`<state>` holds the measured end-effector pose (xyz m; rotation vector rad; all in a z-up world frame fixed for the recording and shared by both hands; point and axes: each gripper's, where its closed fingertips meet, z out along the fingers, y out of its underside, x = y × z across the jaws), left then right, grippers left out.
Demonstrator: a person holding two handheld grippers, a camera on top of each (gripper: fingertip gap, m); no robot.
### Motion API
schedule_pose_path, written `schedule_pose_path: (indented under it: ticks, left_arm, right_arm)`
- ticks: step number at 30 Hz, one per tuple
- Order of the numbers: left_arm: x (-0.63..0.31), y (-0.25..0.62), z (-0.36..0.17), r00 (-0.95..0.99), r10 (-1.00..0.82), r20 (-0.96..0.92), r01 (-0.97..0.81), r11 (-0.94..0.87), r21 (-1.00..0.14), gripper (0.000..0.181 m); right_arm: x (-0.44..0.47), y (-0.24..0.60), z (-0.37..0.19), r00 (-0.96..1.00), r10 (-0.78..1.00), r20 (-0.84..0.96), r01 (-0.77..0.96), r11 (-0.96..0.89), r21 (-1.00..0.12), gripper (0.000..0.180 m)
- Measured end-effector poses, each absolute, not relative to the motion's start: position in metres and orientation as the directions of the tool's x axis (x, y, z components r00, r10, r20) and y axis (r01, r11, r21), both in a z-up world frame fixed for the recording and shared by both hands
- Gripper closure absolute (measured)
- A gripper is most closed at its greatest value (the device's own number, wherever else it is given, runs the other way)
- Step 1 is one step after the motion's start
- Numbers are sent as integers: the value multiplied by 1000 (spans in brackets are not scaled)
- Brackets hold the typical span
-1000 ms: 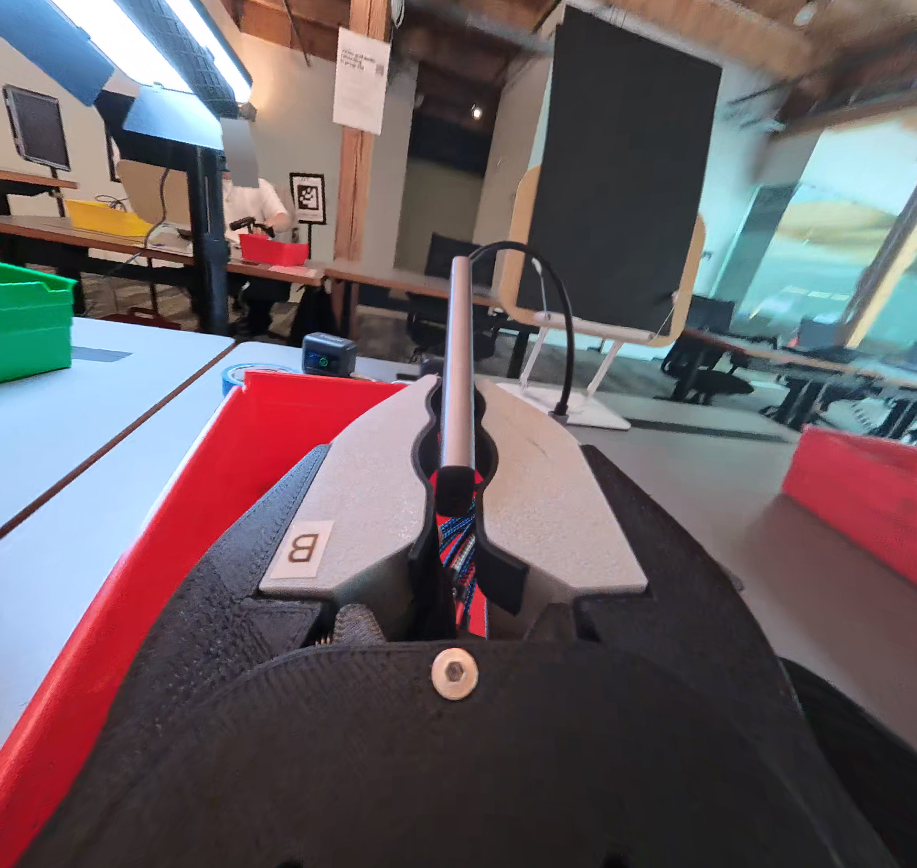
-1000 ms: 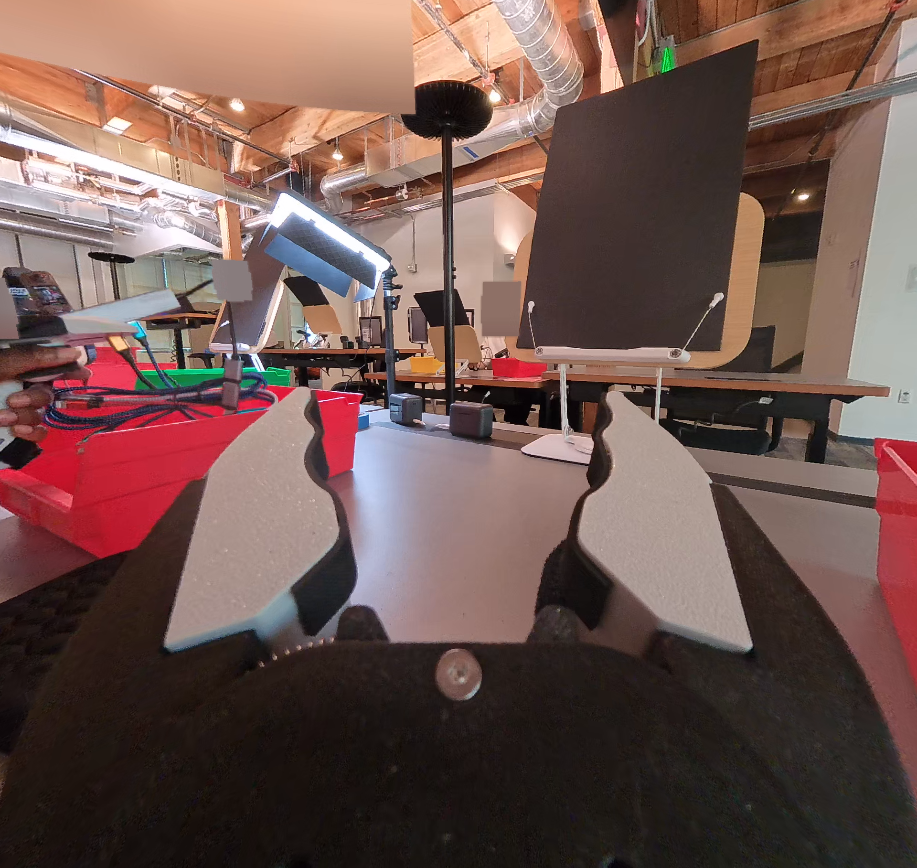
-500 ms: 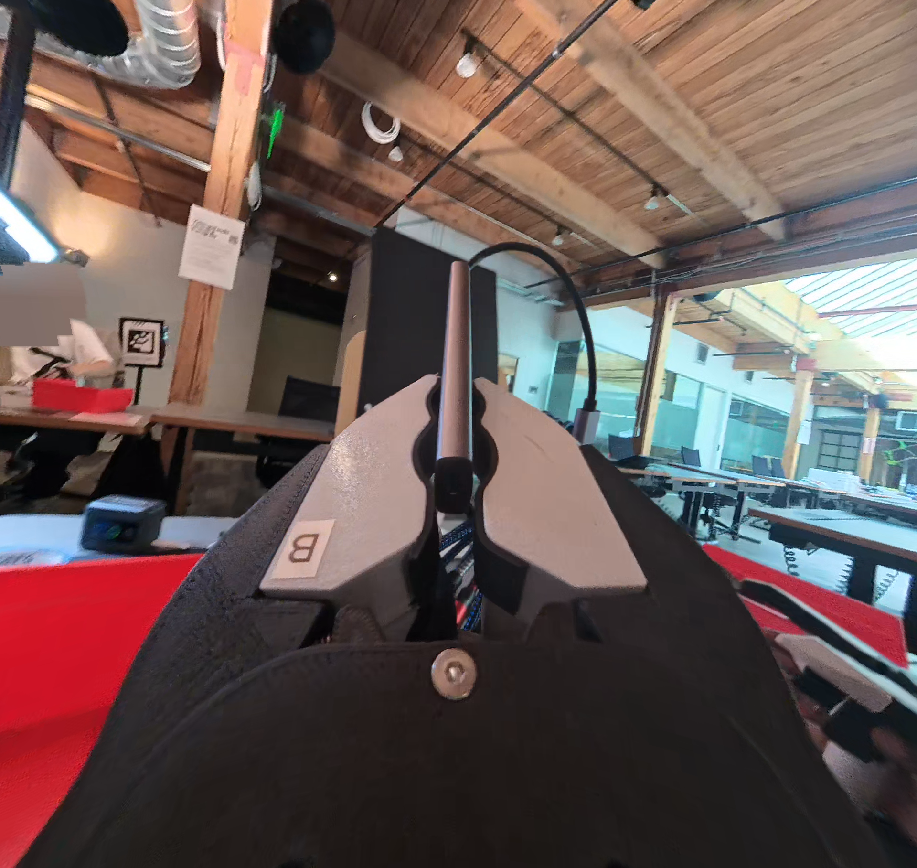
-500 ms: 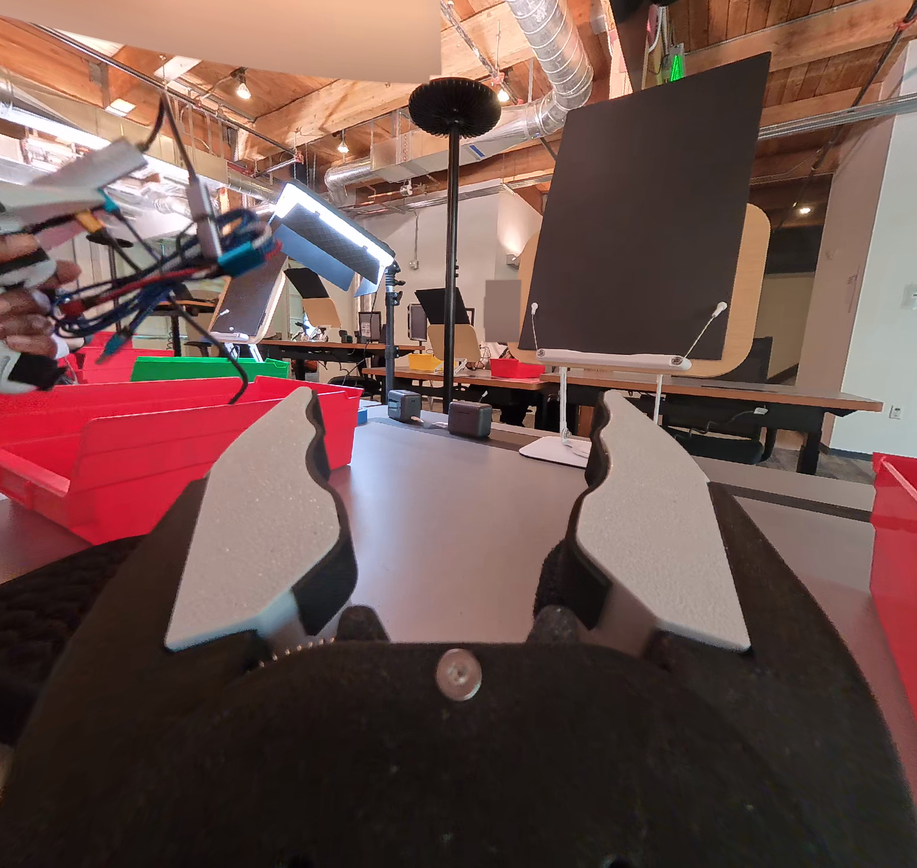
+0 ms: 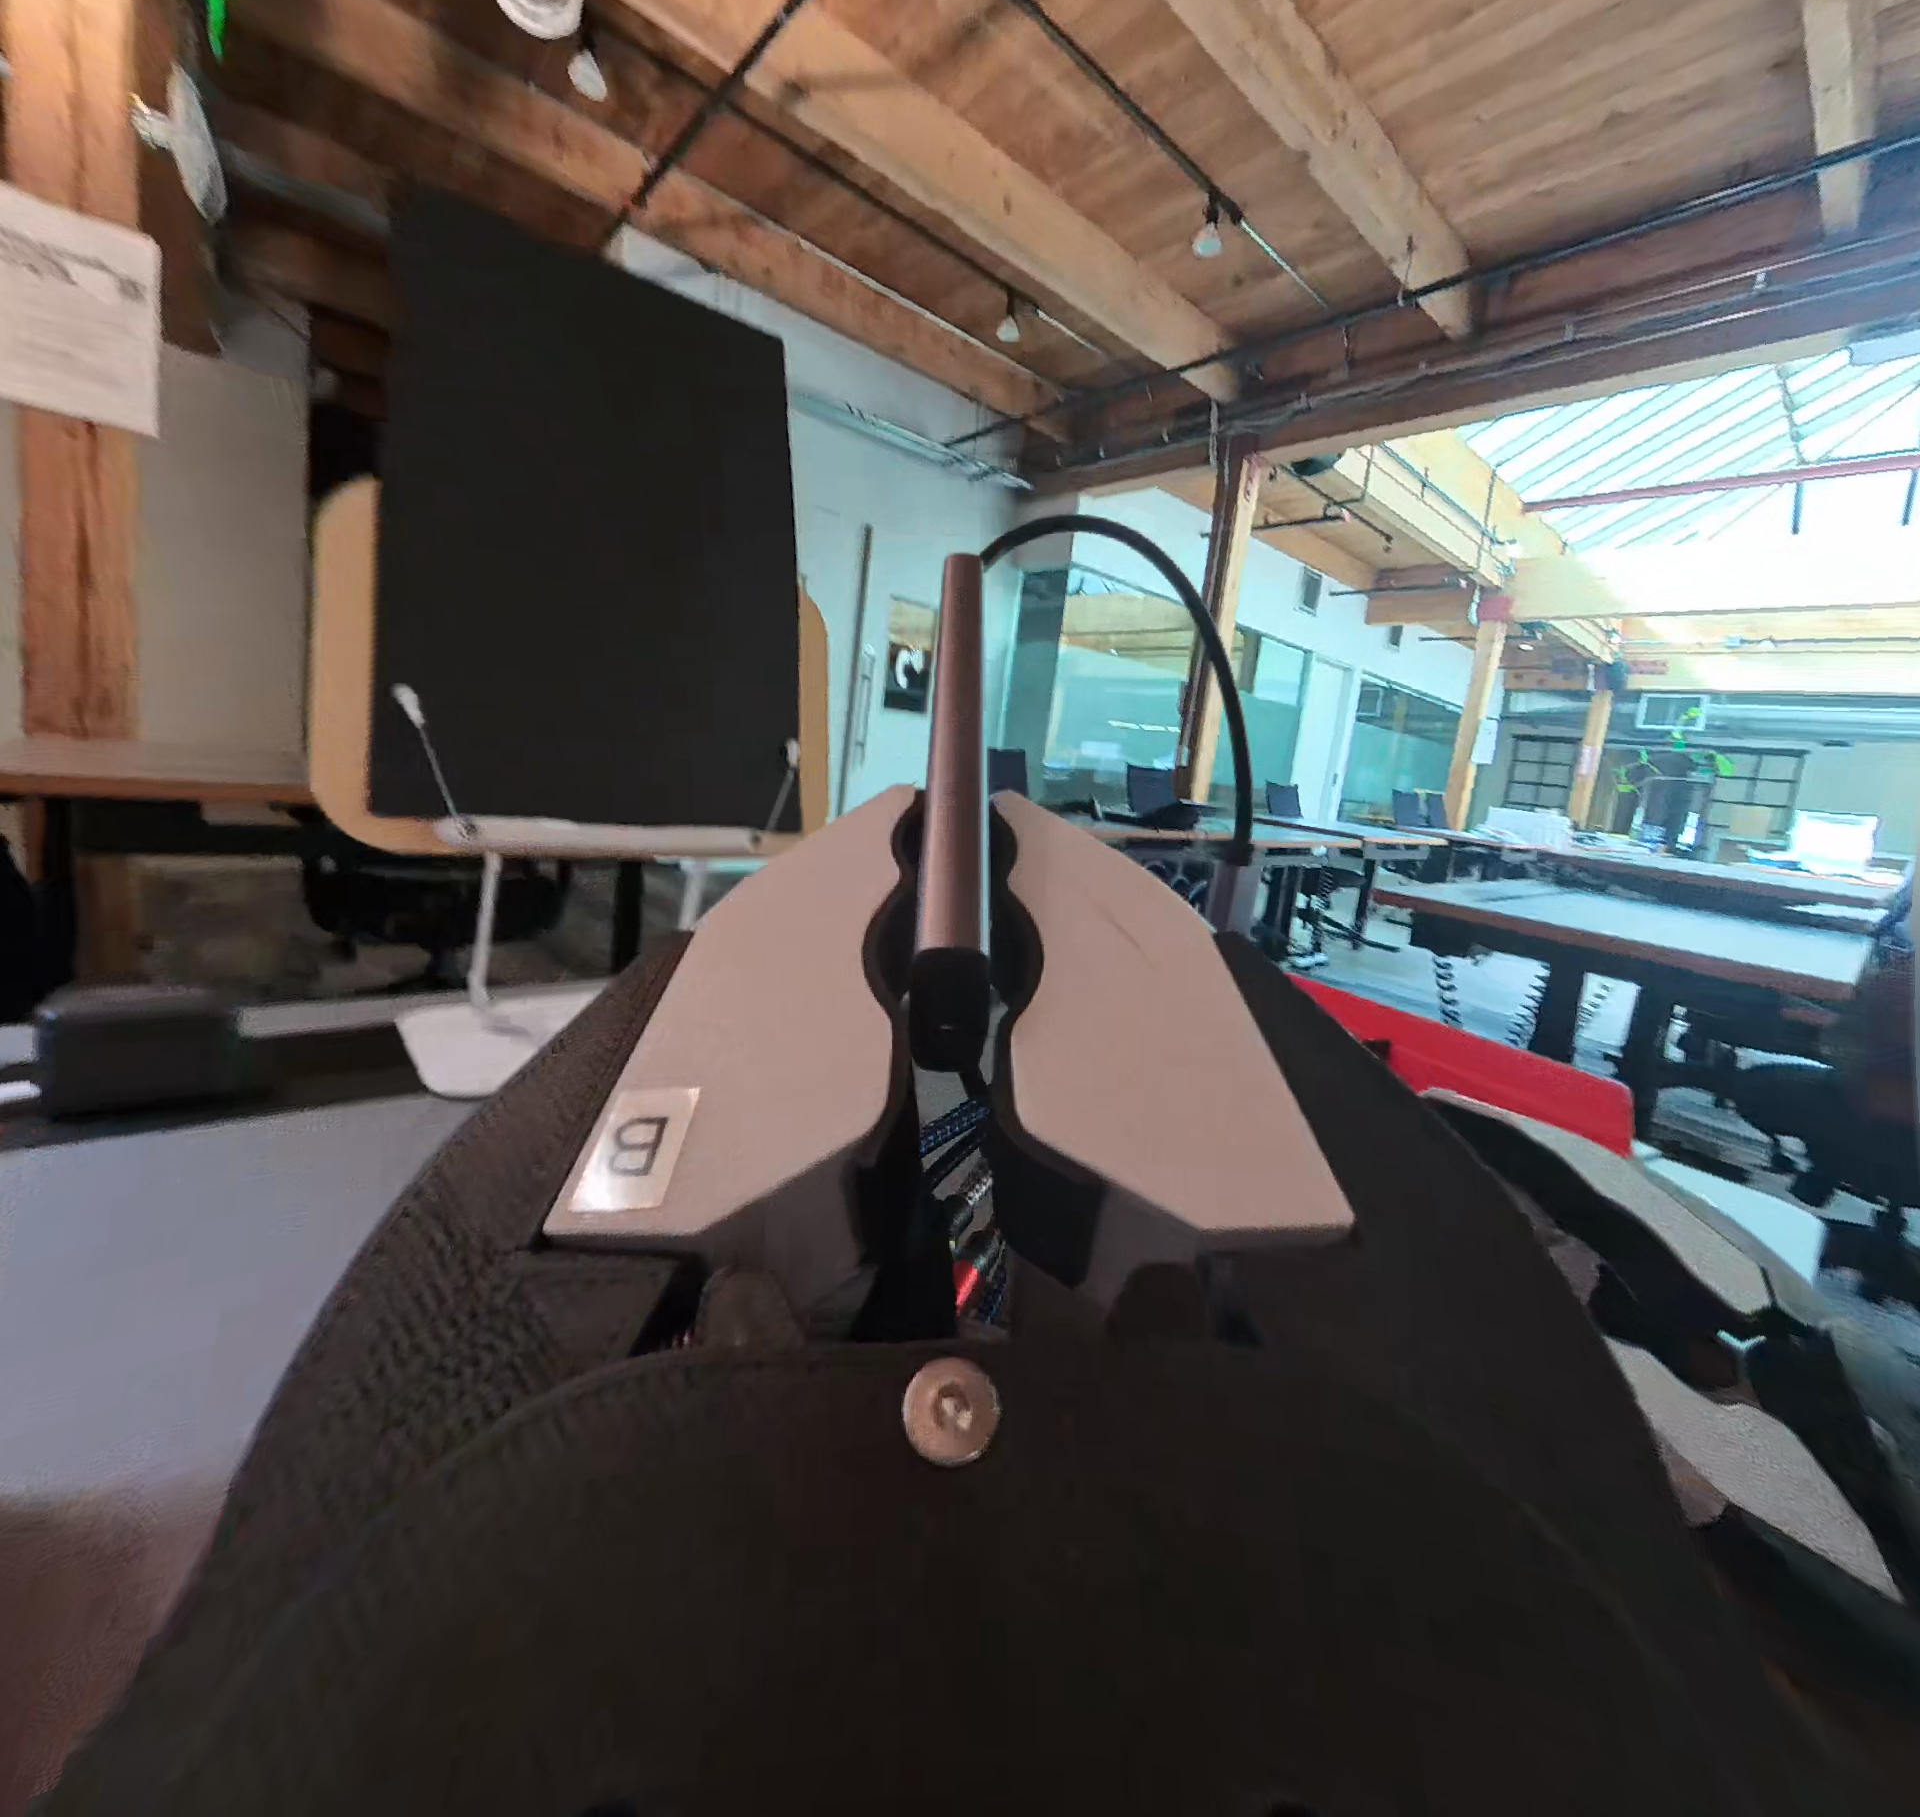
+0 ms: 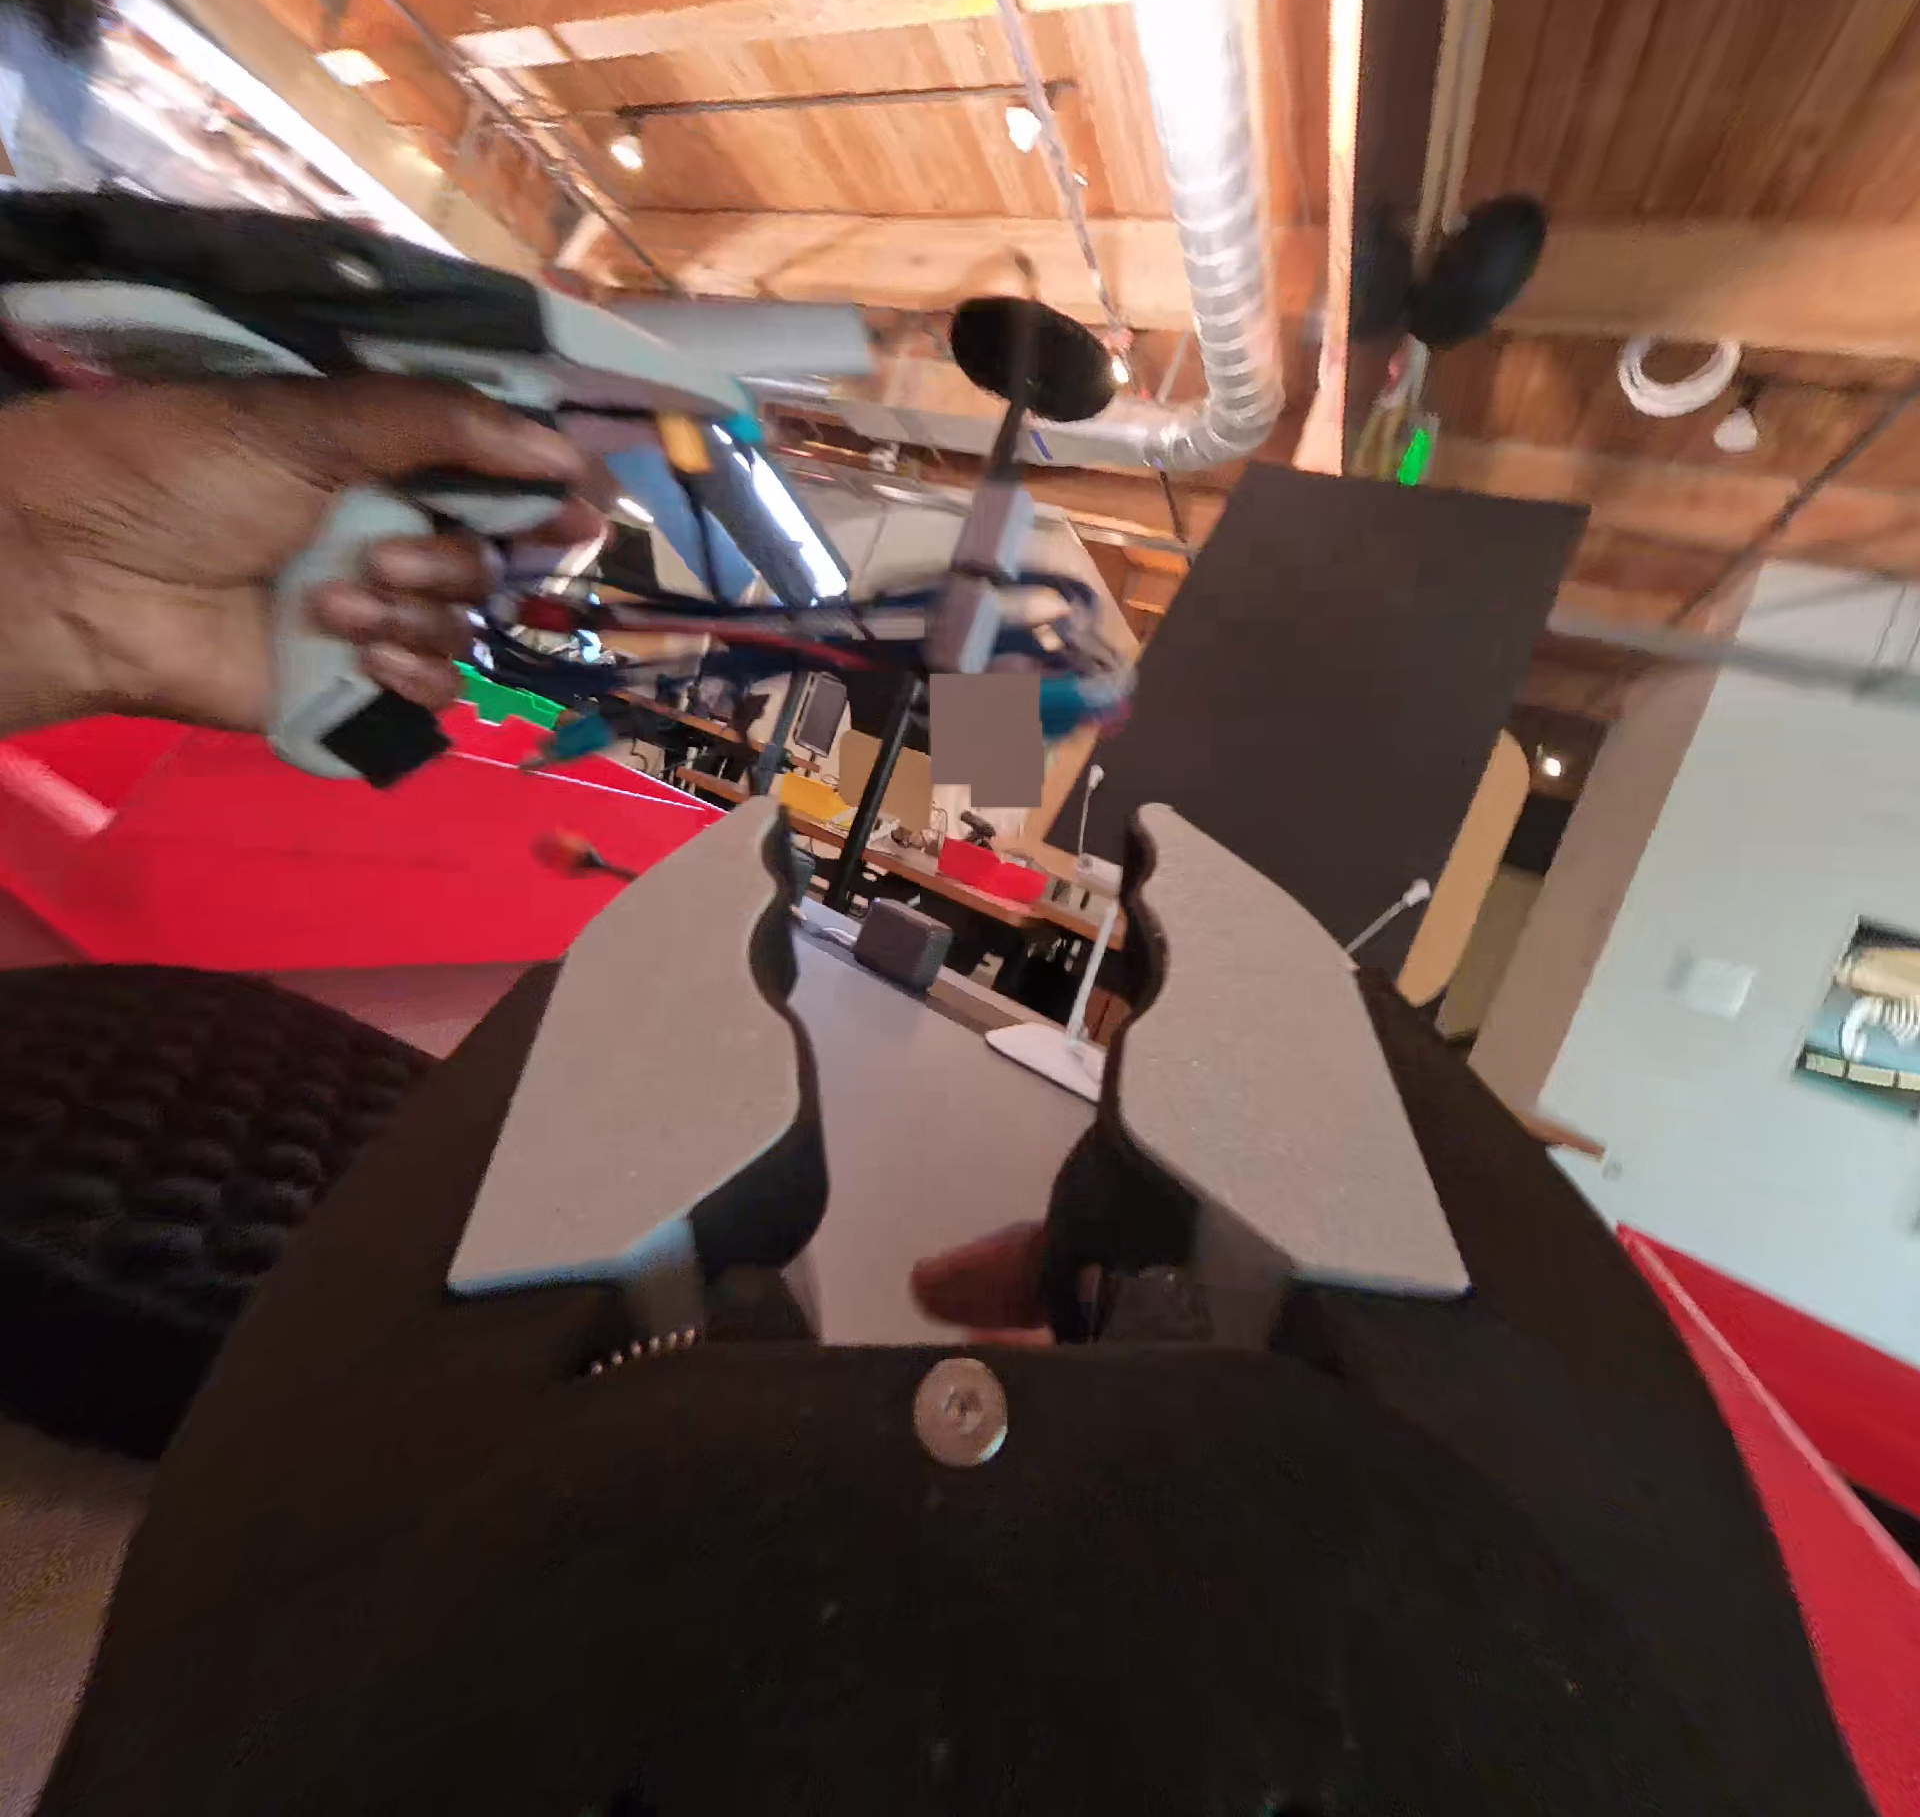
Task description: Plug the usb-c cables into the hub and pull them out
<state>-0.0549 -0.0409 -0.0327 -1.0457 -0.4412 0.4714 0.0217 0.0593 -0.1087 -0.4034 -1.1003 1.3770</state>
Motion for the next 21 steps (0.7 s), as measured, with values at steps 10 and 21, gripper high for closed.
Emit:
schedule_pose_path:
  ticks: [10, 21]
  left_arm:
    - [-21, 41, -117, 897, 407, 171, 43, 305, -951, 172]
    - [6, 56, -127, 964, 253, 82, 17, 250, -968, 172]
  right_arm:
    - [13, 49, -126, -124, 862, 491, -479, 382, -790, 161]
    - [-7, 51, -145, -196, 867, 458, -317, 386, -866, 175]
